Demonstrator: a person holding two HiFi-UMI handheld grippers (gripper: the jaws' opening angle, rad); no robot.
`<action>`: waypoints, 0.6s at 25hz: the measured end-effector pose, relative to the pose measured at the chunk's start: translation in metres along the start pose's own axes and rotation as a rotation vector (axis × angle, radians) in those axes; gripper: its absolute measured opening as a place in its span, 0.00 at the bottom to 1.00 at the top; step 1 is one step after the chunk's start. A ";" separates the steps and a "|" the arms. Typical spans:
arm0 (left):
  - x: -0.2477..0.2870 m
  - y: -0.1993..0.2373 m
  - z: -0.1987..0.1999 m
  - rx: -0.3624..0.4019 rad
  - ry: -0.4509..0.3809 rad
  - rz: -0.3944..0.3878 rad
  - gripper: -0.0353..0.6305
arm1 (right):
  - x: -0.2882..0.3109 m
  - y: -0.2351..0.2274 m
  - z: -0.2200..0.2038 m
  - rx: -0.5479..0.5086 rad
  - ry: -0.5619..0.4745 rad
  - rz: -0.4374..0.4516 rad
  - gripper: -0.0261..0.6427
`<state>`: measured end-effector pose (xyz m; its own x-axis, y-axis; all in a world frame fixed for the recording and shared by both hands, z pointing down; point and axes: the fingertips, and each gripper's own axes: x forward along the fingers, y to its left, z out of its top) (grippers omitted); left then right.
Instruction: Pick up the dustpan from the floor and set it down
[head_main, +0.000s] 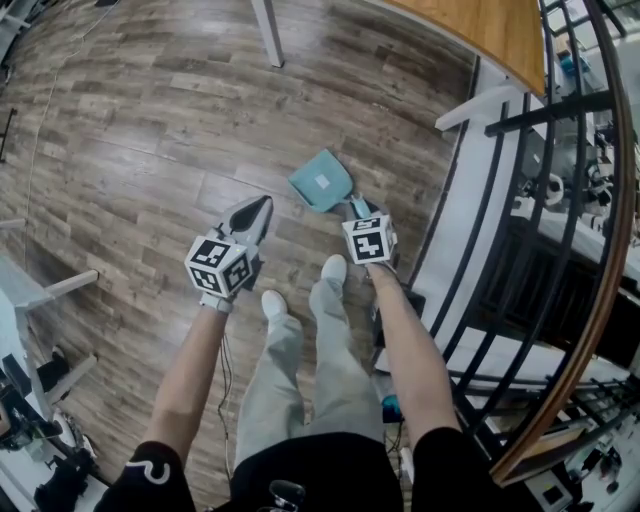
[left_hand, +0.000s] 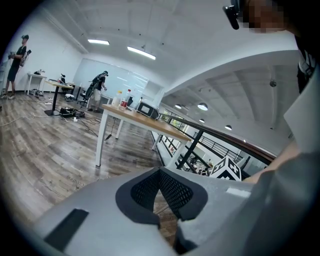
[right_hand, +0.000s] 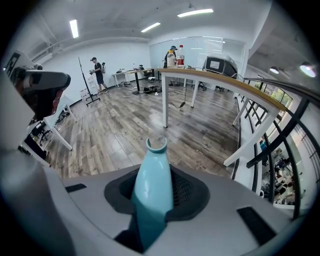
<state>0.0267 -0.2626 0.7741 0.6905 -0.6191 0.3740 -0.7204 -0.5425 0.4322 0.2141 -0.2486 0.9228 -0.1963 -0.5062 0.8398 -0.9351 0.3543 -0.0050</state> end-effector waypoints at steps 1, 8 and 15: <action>-0.001 0.001 0.001 0.000 -0.001 0.000 0.05 | -0.001 0.001 0.001 0.001 -0.001 0.000 0.17; -0.013 0.008 0.009 -0.001 -0.013 -0.002 0.05 | -0.012 0.008 0.014 0.007 -0.017 -0.004 0.17; -0.032 0.004 0.036 0.018 -0.024 -0.010 0.05 | -0.041 0.012 0.042 0.010 -0.027 -0.019 0.17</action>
<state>-0.0005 -0.2655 0.7343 0.6962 -0.6269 0.3498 -0.7146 -0.5587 0.4210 0.1981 -0.2569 0.8653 -0.1866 -0.5335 0.8250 -0.9415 0.3371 0.0051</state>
